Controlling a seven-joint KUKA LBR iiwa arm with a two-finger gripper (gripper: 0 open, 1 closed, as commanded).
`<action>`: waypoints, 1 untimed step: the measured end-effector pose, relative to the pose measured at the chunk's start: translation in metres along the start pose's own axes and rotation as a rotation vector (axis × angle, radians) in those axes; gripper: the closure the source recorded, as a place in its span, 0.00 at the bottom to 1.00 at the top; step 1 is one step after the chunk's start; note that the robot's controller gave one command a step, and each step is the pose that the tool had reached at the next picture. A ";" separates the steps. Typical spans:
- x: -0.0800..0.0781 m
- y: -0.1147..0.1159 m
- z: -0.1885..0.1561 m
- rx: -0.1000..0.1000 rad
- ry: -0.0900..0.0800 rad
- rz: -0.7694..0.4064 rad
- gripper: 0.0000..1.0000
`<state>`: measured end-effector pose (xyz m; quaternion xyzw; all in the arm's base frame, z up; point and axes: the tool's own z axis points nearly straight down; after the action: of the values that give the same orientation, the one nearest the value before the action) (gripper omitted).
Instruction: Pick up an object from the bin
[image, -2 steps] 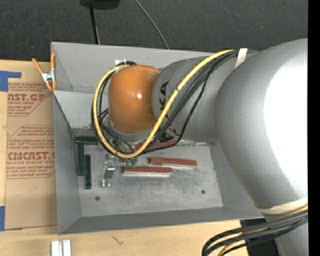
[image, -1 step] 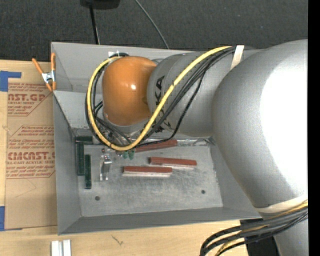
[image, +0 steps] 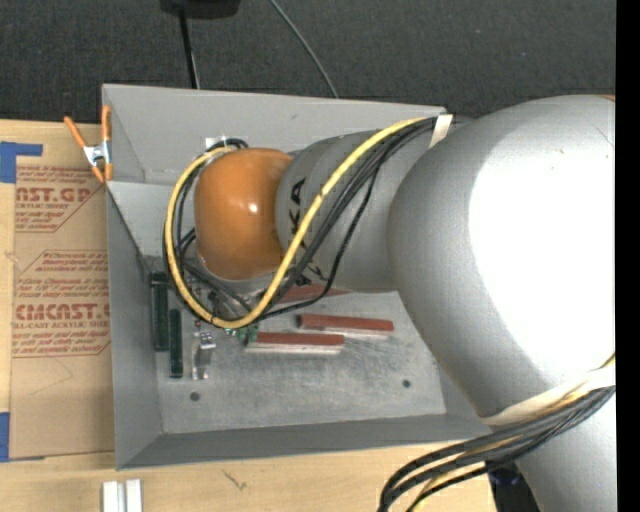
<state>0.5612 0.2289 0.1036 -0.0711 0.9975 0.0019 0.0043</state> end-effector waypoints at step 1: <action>-0.001 0.002 0.025 -0.002 -0.017 -0.005 0.00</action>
Offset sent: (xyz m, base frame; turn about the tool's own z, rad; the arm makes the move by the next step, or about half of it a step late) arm 0.0002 -0.0035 0.0405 -0.3961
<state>0.5625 0.2313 0.0785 -0.0735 0.9972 0.0037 0.0130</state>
